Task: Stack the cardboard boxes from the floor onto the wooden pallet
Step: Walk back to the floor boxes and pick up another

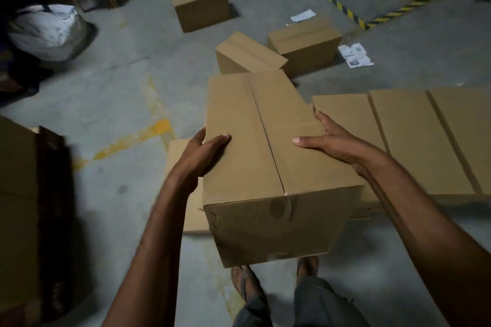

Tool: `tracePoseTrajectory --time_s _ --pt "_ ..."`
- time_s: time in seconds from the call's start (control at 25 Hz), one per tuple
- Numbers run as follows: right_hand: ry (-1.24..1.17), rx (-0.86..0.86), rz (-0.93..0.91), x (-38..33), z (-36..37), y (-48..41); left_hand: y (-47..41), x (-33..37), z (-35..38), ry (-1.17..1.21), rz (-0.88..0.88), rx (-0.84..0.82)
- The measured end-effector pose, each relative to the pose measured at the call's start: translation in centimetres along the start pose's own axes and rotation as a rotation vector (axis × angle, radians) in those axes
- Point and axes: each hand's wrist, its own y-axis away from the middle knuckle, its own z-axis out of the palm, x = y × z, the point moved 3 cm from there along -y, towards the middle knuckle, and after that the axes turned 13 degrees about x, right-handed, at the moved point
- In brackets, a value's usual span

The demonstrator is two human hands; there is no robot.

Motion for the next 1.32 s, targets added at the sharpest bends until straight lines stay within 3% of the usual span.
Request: tracePoseTrajectory --time_s 0.16,0.4,0.64,0.88,1.08,1.32 --pt "-0.030 -0.128 0.004 -4.1 4.0 4.9 5.0 -0.6 -7.1 0.033 -0.008 0.037" --pt "-0.004 -0.251 -0.173 -5.9 11.0 13.9 15.7 -5.6 -16.3 0.109 0.057 0.234" --pt "0.002 -0.465 -0.440 -4.8 18.1 20.7 27.2 -14.2 -21.0 0.209 0.149 0.551" --pt "0.019 -0.584 -0.572 -6.2 26.0 28.3 36.2 -20.0 -27.3 0.272 0.164 0.815" --pt "-0.021 -0.704 -0.606 -10.0 35.5 35.7 42.5 -24.3 -35.6 0.310 0.170 0.996" --pt "-0.095 -0.834 -0.652 -14.7 51.0 46.4 50.4 -30.2 -51.6 0.282 0.164 1.185"
